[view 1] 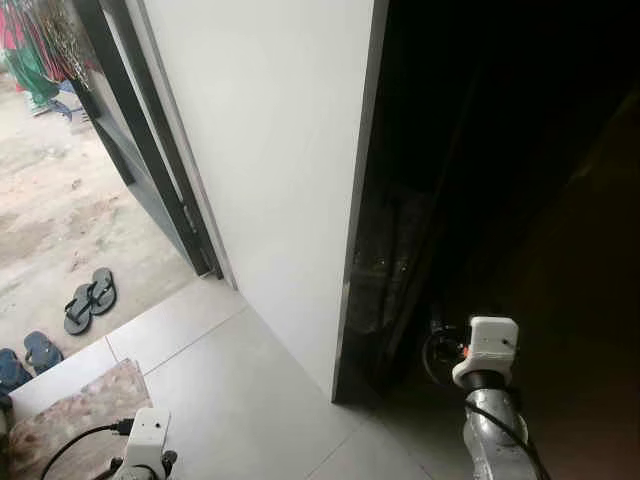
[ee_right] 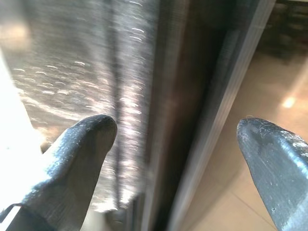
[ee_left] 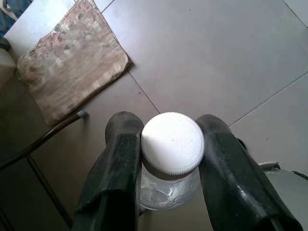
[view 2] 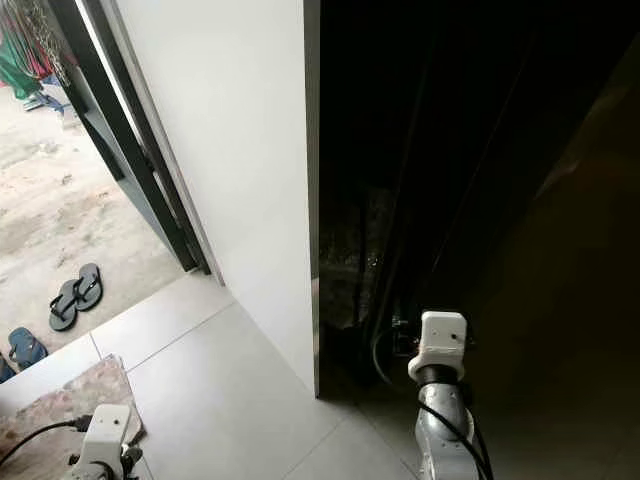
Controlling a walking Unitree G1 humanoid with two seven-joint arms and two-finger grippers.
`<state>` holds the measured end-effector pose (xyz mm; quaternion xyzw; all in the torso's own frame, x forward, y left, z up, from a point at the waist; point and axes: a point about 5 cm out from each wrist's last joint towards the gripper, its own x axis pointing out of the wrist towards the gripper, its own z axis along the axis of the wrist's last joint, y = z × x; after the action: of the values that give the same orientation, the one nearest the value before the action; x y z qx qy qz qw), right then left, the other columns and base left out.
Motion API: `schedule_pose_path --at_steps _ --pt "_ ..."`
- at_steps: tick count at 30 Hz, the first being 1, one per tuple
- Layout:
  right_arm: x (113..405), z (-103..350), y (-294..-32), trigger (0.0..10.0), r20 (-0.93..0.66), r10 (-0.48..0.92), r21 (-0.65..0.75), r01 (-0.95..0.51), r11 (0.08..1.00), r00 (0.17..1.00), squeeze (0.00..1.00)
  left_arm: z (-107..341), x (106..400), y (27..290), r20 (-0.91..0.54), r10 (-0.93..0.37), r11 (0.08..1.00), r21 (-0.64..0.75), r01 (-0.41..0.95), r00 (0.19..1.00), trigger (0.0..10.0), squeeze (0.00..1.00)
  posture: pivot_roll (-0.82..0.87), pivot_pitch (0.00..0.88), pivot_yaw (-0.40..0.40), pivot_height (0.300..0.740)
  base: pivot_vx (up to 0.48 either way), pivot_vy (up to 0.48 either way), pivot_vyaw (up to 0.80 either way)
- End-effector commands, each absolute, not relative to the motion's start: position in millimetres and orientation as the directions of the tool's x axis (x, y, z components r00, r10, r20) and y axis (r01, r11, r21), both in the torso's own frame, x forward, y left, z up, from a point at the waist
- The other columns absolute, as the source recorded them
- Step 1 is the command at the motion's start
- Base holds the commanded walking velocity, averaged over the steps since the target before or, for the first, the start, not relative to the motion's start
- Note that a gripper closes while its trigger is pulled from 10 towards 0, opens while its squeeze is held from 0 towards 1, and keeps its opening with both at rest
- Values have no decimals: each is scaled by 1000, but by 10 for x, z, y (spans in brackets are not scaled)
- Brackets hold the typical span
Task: Restocking fridge
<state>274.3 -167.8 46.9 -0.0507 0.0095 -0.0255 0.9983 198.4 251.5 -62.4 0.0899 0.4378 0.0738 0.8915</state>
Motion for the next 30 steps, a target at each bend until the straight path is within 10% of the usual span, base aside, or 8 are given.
schedule_pose_path --at_steps 1,11,12,13,14,30 --pt "2784 572 -1619 10000 16 -37 -84 38 996 999 1000 -650 1924 2541 -776 229 970 231 -72 587 10000 0 -21 73 31 740 0 0 0" --pt "3200 869 -1419 10000 15 -109 -89 110 990 994 1000 -645 1947 2517 -771 229 971 222 -86 594 10000 0 -1 72 34 740 0 0 0" --pt "3231 891 -1409 10000 11 -108 -94 109 990 994 557 -645 1947 2518 -771 229 971 222 -86 594 10000 0 -1 72 34 740 0 0 0" --pt "3231 891 -1409 10000 11 -108 -94 109 990 994 557 -645 1947 2518 -771 229 971 222 -86 594 10000 0 -1 72 34 740 0 0 0" --pt "3262 918 -1399 10000 13 -108 -97 109 989 994 0 -646 1944 2519 -772 230 971 223 -87 593 10000 0 -1 71 35 740 0 0 0" --pt "3622 1295 -1518 10000 73 -251 -110 258 960 965 0 -665 1906 2523 -775 235 970 221 -96 586 10000 0 22 74 32 740 0 0 0"
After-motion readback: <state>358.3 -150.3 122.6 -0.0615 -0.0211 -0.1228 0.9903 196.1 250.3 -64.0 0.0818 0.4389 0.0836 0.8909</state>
